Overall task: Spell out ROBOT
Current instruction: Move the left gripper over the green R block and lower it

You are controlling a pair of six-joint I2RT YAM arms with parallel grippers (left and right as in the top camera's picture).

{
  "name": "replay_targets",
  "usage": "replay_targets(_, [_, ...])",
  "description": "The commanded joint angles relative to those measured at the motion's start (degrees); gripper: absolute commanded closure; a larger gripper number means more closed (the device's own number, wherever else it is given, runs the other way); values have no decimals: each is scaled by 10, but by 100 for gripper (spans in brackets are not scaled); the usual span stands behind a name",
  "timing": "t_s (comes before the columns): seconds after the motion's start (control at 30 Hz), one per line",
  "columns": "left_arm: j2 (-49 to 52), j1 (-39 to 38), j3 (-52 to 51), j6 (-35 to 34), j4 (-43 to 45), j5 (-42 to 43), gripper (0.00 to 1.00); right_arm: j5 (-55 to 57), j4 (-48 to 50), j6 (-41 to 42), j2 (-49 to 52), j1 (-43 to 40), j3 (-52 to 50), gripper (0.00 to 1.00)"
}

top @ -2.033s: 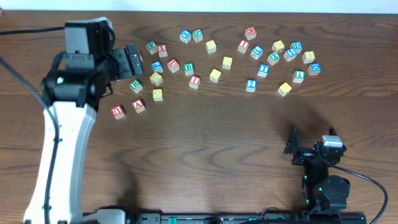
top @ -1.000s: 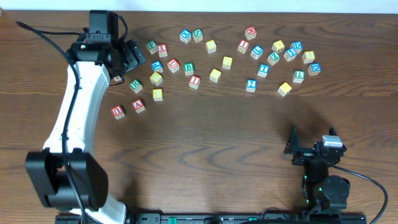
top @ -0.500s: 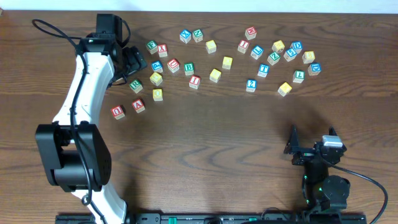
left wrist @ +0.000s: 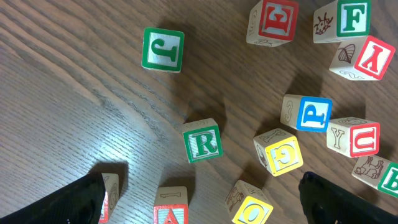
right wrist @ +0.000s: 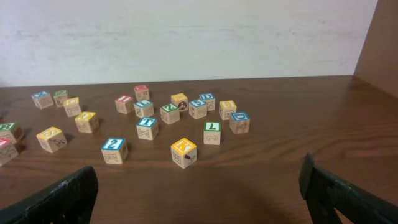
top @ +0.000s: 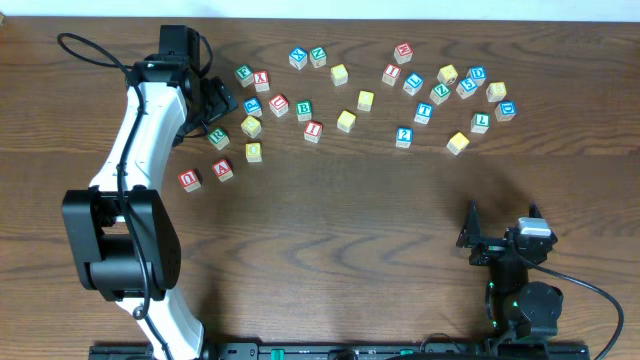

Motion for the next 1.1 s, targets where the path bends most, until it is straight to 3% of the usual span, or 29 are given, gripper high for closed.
replay_targets(0.0, [10, -3, 15, -12, -1, -6, 2, 1, -2, 4, -4, 2, -1, 1])
replay_targets(0.53, [91, -35, 15, -14, -1, -24, 0, 1, -2, 4, -4, 2, -1, 1])
replay_targets(1.07, [94, -35, 15, -9, 12, -36, 1, 1, -2, 4, -4, 2, -1, 1])
